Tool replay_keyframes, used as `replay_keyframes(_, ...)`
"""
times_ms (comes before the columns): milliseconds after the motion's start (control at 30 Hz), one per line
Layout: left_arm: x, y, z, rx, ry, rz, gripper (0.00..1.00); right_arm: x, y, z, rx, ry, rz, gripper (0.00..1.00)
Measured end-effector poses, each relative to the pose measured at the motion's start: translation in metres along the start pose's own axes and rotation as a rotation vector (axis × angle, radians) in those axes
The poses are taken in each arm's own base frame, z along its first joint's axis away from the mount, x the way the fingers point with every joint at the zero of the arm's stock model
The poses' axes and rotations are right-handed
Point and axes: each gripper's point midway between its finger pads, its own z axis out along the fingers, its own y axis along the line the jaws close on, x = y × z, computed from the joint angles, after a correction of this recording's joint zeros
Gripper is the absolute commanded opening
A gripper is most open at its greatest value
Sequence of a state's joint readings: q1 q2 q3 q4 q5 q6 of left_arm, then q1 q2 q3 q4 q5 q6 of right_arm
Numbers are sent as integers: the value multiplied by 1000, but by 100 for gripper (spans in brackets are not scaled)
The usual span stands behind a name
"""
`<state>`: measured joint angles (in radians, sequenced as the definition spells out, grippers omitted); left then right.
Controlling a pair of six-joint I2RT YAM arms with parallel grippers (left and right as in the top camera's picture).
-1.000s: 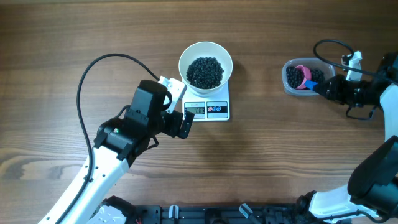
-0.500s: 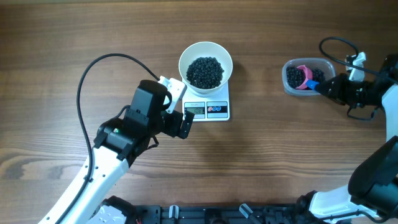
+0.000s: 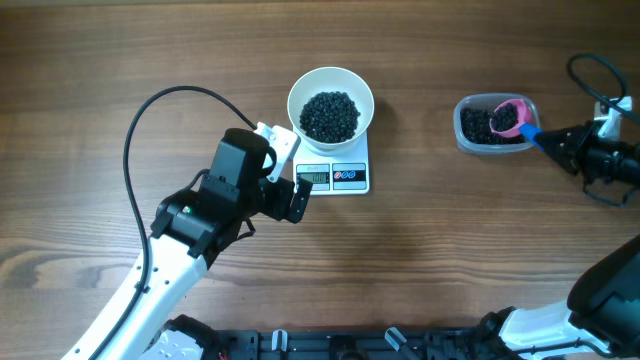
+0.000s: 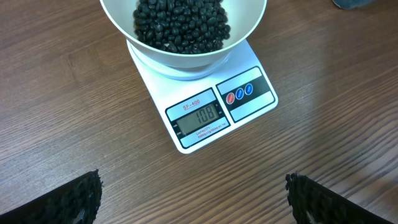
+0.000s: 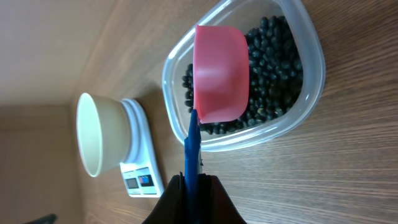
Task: Scoop item into bowl and weigh 150g on scale
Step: 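Lift the filled pink scoop from the tub over the white bowl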
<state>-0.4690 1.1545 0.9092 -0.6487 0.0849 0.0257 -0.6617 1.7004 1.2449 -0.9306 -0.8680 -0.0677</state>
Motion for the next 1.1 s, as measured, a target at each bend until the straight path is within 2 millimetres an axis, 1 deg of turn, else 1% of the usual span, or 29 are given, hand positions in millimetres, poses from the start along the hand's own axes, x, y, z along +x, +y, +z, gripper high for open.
replay_keyframes(100,0,0,0,0,0,0,100,-3,5,-3,-45,-16,20,4)
replay_keyframes(267,0,0,0,0,0,0,100,-7,5,-11,-83,-43,54,4)
replay_keyframes(367,0,0,0,0,0,0,100,-10,9,-15,-124,-57,67,4)
replay_keyframes(600,0,0,0,0,0,0,100,-12,33,-20,-264,-65,65,4)
replay_keyframes(633,0,0,0,0,0,0,100,-12,42,-20,-311,-61,60,4)
replay_keyframes(700,0,0,0,0,0,0,100,-10,51,-19,-345,-51,52,4)
replay_keyframes(800,0,0,0,0,0,0,100,-4,68,-11,-393,-13,38,4)
replay_keyframes(867,0,0,0,0,0,0,100,2,80,-2,-415,26,27,4)
replay_keyframes(1033,0,0,0,0,0,0,100,20,119,29,-464,119,-92,4)
replay_keyframes(1100,0,0,0,0,0,0,100,27,138,44,-490,153,-156,4)
